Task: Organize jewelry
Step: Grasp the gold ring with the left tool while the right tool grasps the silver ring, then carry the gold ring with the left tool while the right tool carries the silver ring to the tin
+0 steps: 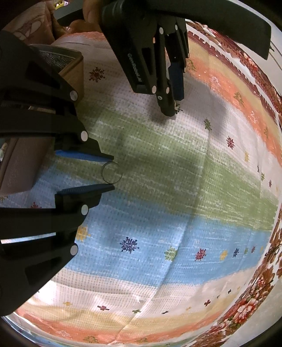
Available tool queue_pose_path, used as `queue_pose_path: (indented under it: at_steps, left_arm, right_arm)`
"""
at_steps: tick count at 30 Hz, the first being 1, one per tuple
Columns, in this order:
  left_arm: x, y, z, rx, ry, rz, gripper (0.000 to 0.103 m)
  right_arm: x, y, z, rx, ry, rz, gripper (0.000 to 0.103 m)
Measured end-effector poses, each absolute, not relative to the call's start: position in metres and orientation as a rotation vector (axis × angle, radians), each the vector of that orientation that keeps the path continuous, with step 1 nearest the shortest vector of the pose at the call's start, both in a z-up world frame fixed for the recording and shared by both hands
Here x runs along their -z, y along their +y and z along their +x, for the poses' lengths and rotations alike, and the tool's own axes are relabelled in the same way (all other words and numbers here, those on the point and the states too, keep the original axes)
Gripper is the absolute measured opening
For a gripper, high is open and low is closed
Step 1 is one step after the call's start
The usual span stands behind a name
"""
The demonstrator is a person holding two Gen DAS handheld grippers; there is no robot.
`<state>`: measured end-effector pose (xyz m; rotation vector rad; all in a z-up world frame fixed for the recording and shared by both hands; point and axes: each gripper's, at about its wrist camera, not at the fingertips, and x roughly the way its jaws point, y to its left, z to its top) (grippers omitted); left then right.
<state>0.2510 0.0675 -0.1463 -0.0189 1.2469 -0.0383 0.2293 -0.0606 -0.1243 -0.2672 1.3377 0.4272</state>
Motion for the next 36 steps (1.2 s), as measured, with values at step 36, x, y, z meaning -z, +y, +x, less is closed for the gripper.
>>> queue_pose_path:
  at_steps: [36]
  left_arm:
    - [0.081, 0.048, 0.208, 0.018, 1.071, -0.020, 0.015]
  right_arm:
    - [0.077, -0.093, 0.218, -0.381, 1.200, -0.211, 0.022]
